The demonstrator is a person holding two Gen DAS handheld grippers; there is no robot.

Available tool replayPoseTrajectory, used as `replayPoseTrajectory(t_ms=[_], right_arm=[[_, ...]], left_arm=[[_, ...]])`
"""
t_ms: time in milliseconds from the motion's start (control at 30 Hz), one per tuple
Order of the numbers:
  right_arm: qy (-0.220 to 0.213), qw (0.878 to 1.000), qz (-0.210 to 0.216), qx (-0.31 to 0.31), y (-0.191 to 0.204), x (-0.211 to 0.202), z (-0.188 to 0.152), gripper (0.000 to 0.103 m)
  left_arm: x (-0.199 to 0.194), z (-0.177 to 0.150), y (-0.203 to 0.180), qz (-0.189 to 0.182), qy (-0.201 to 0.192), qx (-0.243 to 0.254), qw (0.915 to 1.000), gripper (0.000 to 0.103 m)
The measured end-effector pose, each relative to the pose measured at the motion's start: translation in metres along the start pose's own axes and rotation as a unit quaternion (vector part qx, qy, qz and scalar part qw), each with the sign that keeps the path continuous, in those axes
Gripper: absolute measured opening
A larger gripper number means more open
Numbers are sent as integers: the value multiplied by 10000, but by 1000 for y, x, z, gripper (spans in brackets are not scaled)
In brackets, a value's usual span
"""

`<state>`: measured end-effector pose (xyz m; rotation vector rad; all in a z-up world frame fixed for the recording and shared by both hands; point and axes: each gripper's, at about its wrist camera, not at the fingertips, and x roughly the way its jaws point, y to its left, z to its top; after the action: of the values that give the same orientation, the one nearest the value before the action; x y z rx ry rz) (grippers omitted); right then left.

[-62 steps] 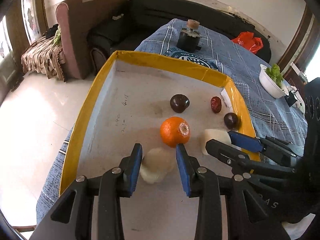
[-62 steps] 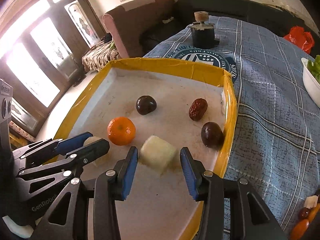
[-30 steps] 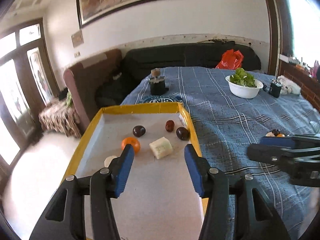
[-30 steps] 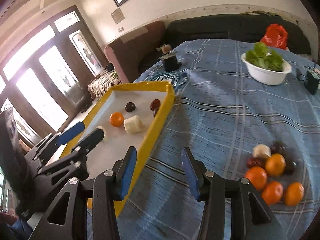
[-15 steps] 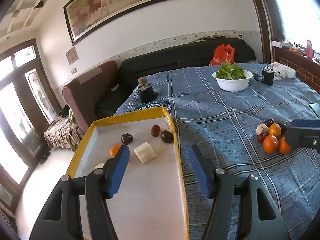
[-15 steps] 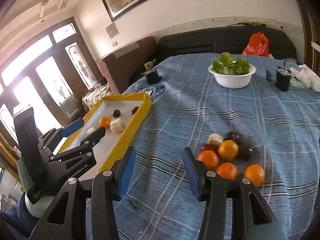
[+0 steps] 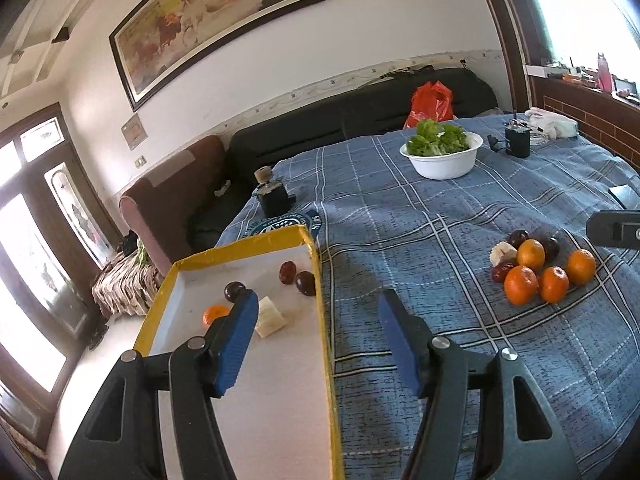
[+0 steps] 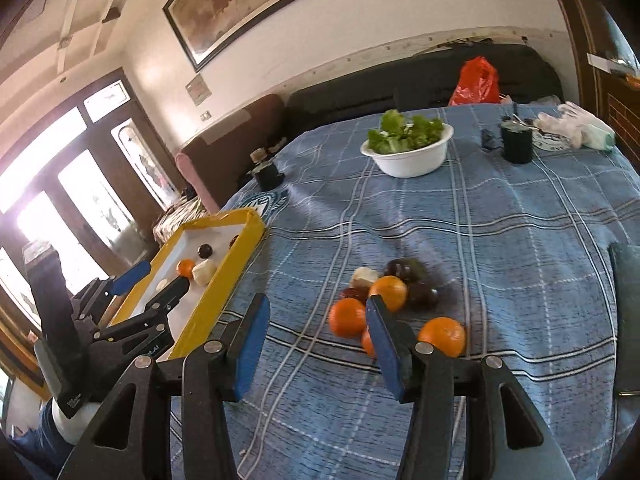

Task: Organize fruits
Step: 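Return both tools to the fruit cluster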

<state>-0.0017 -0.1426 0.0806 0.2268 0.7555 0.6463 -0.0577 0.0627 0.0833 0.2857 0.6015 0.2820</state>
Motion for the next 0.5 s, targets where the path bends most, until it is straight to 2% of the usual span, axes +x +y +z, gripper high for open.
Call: replayPoseTrajectory(t_ms=[333,367,500], right_arm=[[-74,9997,42,207,-18,-4,0,55],[-87,9997,40,229,-20,-5,0,56],[-103,9983,-34,578,-37,-5,-1,58]], left_arm=[[-2,3,-17,-52,18,183,9998,62],[-2,3,-18,-123,38,177,9998,62],[3,5,-18,-865,329,-67,9957,62]])
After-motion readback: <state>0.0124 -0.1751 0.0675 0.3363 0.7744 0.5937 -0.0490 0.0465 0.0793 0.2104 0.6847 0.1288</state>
